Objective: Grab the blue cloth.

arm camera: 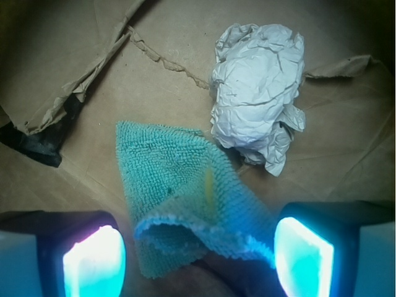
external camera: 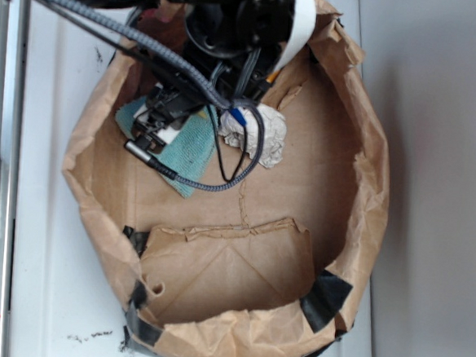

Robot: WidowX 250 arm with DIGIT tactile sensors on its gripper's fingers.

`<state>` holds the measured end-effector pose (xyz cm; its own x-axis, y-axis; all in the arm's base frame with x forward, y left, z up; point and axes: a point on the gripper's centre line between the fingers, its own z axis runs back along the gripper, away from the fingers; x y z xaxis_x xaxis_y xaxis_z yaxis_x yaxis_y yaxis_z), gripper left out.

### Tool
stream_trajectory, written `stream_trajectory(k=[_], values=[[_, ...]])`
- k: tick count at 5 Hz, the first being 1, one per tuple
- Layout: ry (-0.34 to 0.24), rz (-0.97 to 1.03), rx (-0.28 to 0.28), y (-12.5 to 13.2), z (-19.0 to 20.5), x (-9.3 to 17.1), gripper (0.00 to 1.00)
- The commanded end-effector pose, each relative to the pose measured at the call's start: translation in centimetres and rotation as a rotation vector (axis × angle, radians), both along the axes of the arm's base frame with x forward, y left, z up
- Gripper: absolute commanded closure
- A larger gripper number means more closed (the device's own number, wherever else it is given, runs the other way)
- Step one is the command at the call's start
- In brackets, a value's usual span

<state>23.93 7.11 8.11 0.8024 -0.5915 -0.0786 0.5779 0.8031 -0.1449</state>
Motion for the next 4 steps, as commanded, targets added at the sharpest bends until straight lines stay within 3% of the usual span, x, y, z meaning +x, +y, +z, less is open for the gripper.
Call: stream_trajectory(k=[1, 2, 3, 4], values=[[0.019, -0.042, 0.025, -1.1, -1.5, -2.9, 0.00], [-0.005, -0.052, 0.019, -1.2, -1.5, -2.6, 0.00], [-0.004, -0.031, 0.014, -1.1, -1.8, -1.7, 0.16], [0.003, -0.024, 0.018, -1.0, -2.1, -1.5, 1.00]])
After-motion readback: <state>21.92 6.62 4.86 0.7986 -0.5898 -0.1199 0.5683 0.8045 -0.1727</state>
